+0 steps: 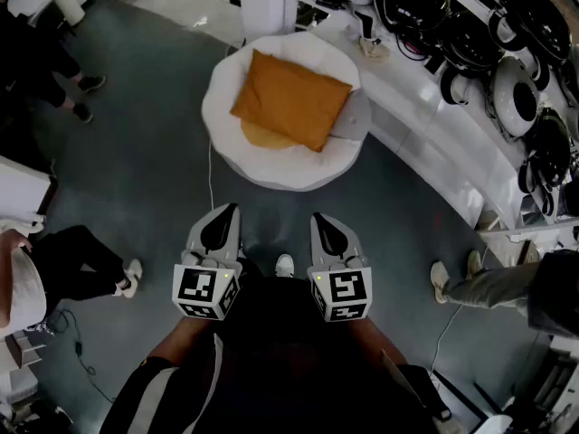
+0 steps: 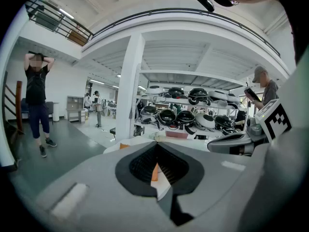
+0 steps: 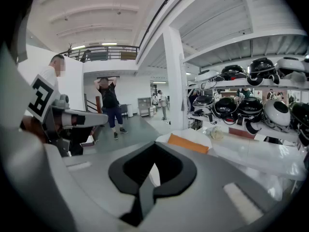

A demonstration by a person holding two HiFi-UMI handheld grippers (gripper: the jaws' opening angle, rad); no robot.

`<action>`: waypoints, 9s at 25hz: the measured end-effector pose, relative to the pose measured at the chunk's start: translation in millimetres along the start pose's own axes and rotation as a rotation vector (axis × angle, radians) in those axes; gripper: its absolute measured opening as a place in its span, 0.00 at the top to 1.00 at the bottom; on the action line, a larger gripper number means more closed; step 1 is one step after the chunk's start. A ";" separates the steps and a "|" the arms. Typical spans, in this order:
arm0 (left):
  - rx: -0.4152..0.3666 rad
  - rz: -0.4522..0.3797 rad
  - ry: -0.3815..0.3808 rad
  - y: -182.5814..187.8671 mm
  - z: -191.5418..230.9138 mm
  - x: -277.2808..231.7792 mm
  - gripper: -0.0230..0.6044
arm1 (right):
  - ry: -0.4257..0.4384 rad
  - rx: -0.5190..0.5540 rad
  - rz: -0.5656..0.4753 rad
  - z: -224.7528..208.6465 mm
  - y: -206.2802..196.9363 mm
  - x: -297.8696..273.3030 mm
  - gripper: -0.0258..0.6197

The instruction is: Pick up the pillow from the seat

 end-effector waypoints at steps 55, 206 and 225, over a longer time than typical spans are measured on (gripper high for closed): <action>0.004 0.062 -0.236 72.0 167.1 -78.2 0.97 | -0.284 -0.100 0.016 54.9 92.9 -135.0 0.96; -0.159 0.787 0.023 -270.5 412.7 -731.0 0.58 | -0.301 -0.357 0.679 -296.3 -364.6 -661.2 0.59; -0.251 0.763 0.019 -269.6 407.6 -731.4 0.96 | -0.324 -0.366 0.673 -293.7 -365.2 -664.5 0.91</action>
Point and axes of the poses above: the fingertips, and each gripper's own axes: x backward along the fingers, z to its left, y out of its top, the point moved 6 cm from there along x, backward along the fingers, and after that the axes turned 10 degrees about x, right-handed, at the moved point
